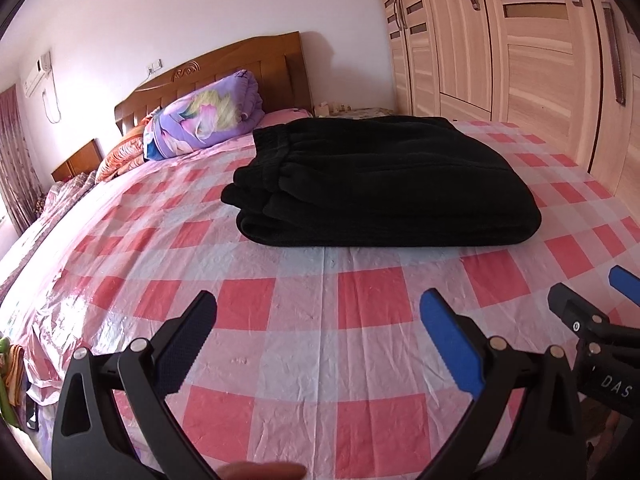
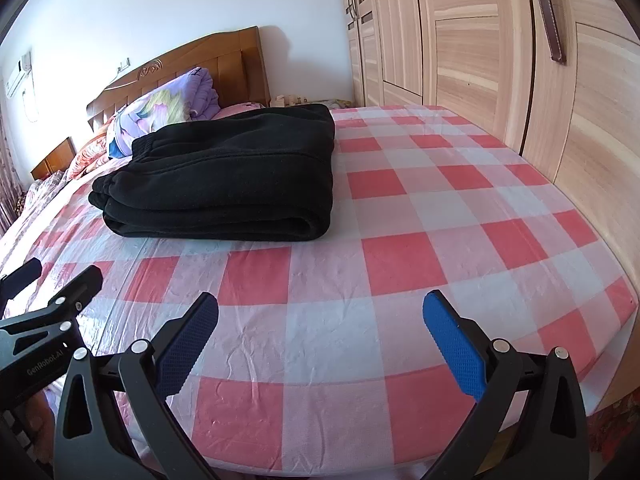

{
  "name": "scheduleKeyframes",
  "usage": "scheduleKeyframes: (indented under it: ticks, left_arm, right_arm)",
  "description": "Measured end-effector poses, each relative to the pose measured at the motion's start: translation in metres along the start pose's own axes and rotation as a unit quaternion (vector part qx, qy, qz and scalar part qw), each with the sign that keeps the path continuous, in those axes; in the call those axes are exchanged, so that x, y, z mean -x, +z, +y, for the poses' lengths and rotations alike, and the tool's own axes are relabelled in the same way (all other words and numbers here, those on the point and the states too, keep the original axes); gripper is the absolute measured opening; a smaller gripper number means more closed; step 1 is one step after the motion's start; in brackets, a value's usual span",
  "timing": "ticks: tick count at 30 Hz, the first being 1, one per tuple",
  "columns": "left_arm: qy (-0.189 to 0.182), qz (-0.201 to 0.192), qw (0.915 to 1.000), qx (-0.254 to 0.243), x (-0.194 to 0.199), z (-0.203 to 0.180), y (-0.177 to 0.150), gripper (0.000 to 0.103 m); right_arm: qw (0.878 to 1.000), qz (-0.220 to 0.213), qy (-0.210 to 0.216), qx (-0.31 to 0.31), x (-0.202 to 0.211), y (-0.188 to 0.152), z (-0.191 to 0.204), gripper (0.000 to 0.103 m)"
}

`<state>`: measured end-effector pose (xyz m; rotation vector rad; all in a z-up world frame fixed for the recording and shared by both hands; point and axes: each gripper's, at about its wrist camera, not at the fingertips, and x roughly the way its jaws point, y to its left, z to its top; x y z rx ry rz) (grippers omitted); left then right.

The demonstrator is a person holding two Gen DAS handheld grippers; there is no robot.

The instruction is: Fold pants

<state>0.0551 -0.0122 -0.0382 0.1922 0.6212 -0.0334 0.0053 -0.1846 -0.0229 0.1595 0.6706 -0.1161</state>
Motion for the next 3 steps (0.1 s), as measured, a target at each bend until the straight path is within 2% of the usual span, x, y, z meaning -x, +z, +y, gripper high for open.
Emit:
scheduleKeyframes:
  ticks: [2, 3]
  left_arm:
    - [0.006, -0.005, 1.0, 0.0, 0.001, 0.004, 0.002, 0.102]
    - [0.012, -0.009, 0.9999, -0.002, 0.001, 0.007, 0.003, 0.102]
  right_arm:
    - [1.0, -0.011, 0.003, 0.013, 0.002, 0.012, -0.008, 0.099]
    - [0.999, -0.019, -0.01, 0.028, 0.003, 0.021, -0.012, 0.099]
